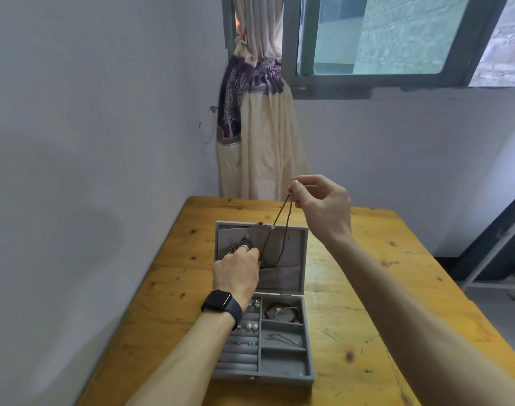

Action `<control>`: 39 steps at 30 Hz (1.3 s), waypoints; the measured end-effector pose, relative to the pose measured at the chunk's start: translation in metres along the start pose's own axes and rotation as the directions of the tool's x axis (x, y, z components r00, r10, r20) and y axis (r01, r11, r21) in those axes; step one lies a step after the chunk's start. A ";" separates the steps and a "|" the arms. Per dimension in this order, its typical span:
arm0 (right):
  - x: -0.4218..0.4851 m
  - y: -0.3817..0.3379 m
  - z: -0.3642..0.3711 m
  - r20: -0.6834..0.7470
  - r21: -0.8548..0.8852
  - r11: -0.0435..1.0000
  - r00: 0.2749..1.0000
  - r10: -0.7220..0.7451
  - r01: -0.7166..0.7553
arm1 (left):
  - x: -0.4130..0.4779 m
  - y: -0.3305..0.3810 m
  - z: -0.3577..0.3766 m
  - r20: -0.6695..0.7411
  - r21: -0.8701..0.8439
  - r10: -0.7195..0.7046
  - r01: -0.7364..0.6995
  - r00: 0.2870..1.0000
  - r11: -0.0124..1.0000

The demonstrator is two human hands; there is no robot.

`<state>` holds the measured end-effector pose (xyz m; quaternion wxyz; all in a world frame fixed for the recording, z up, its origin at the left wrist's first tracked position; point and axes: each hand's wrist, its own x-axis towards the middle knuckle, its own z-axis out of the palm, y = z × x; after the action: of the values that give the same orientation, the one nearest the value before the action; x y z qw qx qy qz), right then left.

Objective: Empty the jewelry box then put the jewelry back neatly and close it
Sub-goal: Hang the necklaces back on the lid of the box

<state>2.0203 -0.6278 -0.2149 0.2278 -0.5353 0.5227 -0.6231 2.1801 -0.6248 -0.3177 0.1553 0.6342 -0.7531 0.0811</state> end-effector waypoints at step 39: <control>-0.025 0.058 0.047 0.388 -0.712 0.594 0.915 -0.110 0.374 | 0.034 -0.027 0.002 -0.176 -0.184 -0.031 -0.002 0.984 0.983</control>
<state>2.0554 -0.6459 -0.2834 -0.0349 -0.7362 0.6183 -0.2728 2.2017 -0.6622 -0.3099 0.2806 0.6129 -0.7357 0.0666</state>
